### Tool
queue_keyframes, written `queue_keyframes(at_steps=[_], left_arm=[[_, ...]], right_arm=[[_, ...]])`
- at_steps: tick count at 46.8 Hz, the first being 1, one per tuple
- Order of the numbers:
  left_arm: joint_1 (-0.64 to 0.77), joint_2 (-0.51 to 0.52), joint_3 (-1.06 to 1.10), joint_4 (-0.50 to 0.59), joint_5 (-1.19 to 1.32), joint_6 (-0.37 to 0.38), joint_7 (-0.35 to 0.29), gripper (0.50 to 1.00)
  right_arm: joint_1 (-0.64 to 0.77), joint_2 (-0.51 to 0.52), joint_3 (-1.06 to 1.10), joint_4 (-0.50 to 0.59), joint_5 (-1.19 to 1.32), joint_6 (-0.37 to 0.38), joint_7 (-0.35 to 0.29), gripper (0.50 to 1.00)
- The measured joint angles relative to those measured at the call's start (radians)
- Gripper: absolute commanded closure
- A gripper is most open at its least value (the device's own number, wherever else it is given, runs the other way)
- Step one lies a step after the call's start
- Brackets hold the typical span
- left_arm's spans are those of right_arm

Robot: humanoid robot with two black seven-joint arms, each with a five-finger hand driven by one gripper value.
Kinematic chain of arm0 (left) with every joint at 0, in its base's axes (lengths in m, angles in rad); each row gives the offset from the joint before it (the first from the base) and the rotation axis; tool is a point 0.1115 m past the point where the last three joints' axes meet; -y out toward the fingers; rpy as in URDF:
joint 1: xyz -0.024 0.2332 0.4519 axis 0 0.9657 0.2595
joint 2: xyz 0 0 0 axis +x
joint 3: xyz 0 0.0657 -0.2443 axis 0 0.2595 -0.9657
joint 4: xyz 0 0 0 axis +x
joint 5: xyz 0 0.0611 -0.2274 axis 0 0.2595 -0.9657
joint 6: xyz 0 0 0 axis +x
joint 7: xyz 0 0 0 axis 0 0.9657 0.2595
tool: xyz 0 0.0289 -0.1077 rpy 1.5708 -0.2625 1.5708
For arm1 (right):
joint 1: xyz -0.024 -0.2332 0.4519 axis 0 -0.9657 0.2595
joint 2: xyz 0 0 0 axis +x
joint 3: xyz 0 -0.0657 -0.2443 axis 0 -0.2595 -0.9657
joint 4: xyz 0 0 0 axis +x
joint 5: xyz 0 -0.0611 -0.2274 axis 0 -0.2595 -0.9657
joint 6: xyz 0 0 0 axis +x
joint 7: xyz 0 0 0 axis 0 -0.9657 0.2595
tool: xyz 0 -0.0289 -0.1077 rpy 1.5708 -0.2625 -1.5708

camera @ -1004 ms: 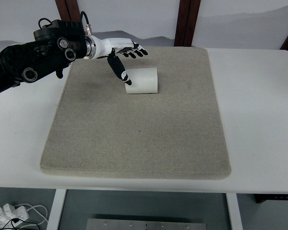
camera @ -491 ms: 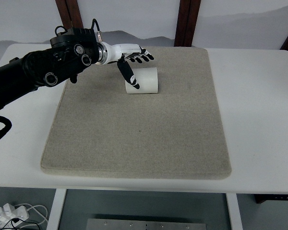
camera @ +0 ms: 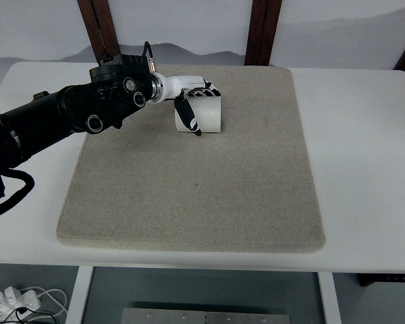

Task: Flip white cup upright
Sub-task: 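Close the left hand fingers around the mug body, then lift the mug with the left hand and rotate it opening-up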

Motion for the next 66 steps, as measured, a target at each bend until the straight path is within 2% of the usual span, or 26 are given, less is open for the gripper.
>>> queue_keyframes(at_steps=[4, 12, 20, 29, 31, 48, 61, 66], left_arm=[[0.000, 0.000, 0.001, 0.000, 0.000, 0.006, 0.000, 0.570], [0.000, -0.001, 0.007, 0.000, 0.000, 0.014, 0.000, 0.681], [0.000, -0.001, 0.023, 0.000, 0.000, 0.018, 0.000, 0.759], [-0.001, 0.000, 0.031, 0.000, 0.000, 0.021, -0.001, 0.979], [-0.001, 0.000, 0.031, 0.001, 0.000, 0.022, -0.001, 1.000], [-0.018, 0.005, 0.008, 0.006, -0.019, 0.024, -0.004, 1.000], [-0.014, 0.022, -0.115, 0.006, -0.078, 0.012, -0.026, 1.000], [-0.012, 0.049, -0.140, 0.004, -0.165, -0.003, -0.055, 1.000]], right_arm=[[0.000, 0.000, 0.000, 0.000, 0.000, 0.000, 0.000, 0.548], [0.000, 0.000, 0.000, 0.000, 0.000, 0.000, 0.000, 0.548], [0.000, 0.000, 0.000, 0.000, 0.000, 0.000, 0.000, 0.548], [0.000, 0.000, 0.000, 0.000, 0.000, 0.000, 0.000, 0.548], [0.000, 0.000, 0.000, 0.000, 0.000, 0.000, 0.000, 0.548], [0.000, 0.000, 0.000, 0.000, 0.000, 0.000, 0.000, 0.548], [0.000, 0.000, 0.000, 0.000, 0.000, 0.000, 0.000, 0.548], [0.000, 0.000, 0.000, 0.000, 0.000, 0.000, 0.000, 0.548]])
